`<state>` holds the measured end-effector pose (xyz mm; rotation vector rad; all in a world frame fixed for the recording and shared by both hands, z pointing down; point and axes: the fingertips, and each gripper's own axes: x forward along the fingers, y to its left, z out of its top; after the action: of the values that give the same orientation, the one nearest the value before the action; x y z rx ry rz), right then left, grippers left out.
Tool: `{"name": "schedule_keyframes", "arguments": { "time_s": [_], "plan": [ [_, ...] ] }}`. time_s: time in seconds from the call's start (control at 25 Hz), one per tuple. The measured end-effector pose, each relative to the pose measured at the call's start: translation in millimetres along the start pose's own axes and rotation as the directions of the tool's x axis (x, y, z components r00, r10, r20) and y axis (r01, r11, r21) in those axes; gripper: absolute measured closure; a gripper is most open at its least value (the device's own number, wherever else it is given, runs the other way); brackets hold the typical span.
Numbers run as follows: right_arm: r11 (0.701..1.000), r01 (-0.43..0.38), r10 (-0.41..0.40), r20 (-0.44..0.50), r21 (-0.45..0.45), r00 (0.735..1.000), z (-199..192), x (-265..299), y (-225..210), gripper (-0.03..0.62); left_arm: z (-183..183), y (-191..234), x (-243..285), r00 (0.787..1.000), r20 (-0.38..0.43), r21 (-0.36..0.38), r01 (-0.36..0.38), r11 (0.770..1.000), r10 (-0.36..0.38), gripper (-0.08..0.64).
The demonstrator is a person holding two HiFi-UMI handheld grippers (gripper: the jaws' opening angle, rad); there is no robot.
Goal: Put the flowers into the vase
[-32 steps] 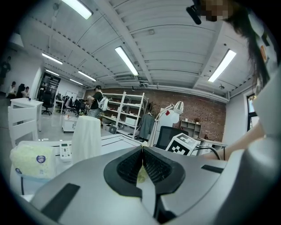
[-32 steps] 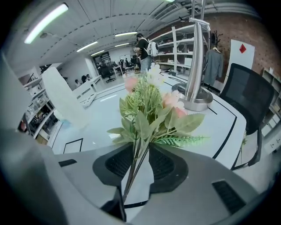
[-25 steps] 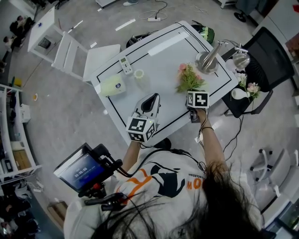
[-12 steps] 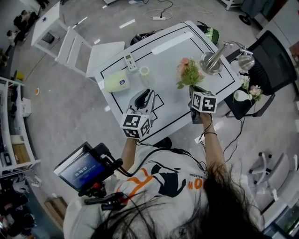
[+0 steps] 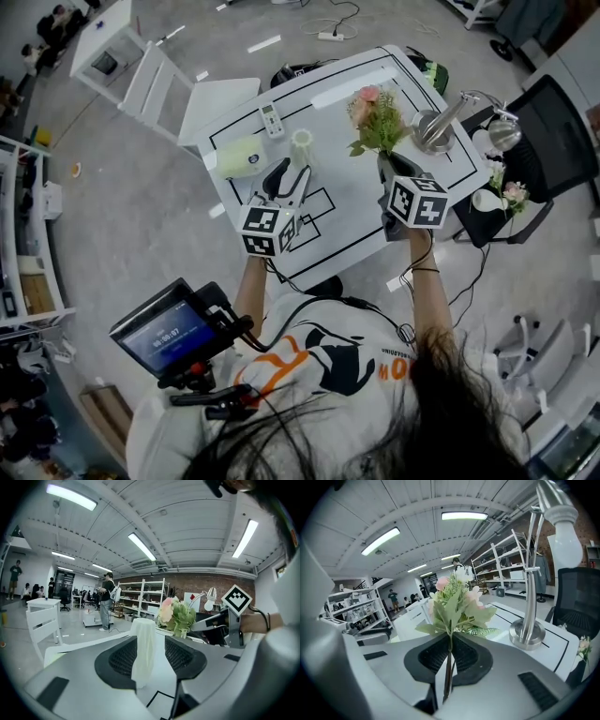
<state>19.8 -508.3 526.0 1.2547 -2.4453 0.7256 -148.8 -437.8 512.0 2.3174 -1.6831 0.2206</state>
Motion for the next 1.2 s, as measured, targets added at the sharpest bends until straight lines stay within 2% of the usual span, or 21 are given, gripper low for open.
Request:
{"name": "schedule_keyframes", "arguments": {
  "time_s": [0.24, 0.4, 0.64, 0.88, 1.08, 1.2],
  "plan": [
    [0.997, -0.066, 0.07, 0.075, -0.05, 0.995, 39, 0, 31, 0.566, 2, 11, 21, 0.998, -0.039, 0.003, 0.043, 0.999, -0.043, 0.302],
    [0.994, -0.089, 0.095, 0.096, -0.064, 0.991, 51, 2, 45, 0.566, 15, 18, 32, 0.999, -0.028, 0.028, 0.046, 0.999, -0.045, 0.302],
    [0.992, -0.109, 0.115, 0.11, -0.061, 0.987, 56, 3, 53, 0.566, 10, 17, 48, 0.995, -0.069, 0.079, 0.071, 0.994, -0.066, 0.304],
    [0.99, -0.131, 0.137, 0.16, -0.047, 0.978, 72, -2, 61, 0.566, 11, 14, 47, 0.994, -0.056, 0.072, 0.095, 0.993, -0.092, 0.307],
    [0.984, -0.165, 0.175, 0.225, -0.059, 0.959, 96, -7, 78, 0.566, 11, 9, 46, 0.991, -0.059, 0.061, 0.122, 0.991, -0.119, 0.308],
    [0.975, -0.205, 0.22, 0.281, -0.08, 0.934, 114, -8, 95, 0.566, 10, 6, 47, 0.99, -0.061, 0.057, 0.131, 0.99, -0.128, 0.308]
  ]
}}
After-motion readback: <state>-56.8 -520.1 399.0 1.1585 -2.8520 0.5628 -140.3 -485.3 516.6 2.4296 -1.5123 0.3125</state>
